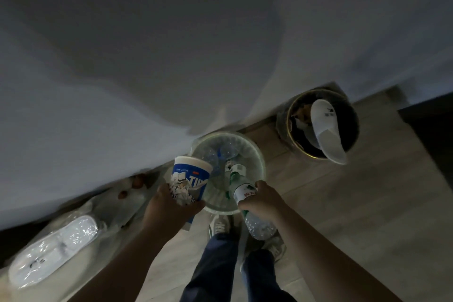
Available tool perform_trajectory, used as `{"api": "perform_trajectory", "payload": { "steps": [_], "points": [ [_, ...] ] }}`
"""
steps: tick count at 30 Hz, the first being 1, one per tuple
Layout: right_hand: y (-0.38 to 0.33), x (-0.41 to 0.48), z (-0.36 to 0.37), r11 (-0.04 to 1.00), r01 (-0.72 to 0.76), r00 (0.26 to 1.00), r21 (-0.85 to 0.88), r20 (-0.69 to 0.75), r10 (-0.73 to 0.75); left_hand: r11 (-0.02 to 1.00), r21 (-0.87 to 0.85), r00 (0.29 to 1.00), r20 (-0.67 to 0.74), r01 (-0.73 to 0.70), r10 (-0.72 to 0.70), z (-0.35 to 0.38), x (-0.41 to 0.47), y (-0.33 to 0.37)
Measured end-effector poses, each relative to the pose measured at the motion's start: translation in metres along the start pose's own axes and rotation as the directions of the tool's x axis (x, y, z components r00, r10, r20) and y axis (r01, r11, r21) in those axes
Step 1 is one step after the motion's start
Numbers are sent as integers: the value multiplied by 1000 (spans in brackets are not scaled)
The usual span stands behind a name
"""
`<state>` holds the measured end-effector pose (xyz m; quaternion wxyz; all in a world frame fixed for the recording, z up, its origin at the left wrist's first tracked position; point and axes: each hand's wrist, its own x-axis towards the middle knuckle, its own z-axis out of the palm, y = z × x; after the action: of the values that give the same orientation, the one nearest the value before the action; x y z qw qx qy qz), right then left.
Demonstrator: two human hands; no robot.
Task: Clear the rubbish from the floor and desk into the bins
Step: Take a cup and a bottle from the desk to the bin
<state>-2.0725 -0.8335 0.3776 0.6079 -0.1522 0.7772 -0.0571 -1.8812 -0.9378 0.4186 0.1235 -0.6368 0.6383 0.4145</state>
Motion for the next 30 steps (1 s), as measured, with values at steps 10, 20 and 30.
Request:
{"api": "perform_trajectory", "payload": {
  "steps": [10, 20, 30],
  "points": [
    [-19, 55, 52, 997, 55, 998, 61, 15, -56, 996, -43, 996, -33, 77, -78, 9, 28, -45],
    [1, 29, 22, 992, 113, 983, -59, -139, -121, 997, 27, 997, 36, 73, -74, 9, 31, -47],
    [63, -12, -59, 995, 99, 956, 15, -278, -91, 995, 32, 982, 166, -98, 91, 48, 28, 34]
  ]
}}
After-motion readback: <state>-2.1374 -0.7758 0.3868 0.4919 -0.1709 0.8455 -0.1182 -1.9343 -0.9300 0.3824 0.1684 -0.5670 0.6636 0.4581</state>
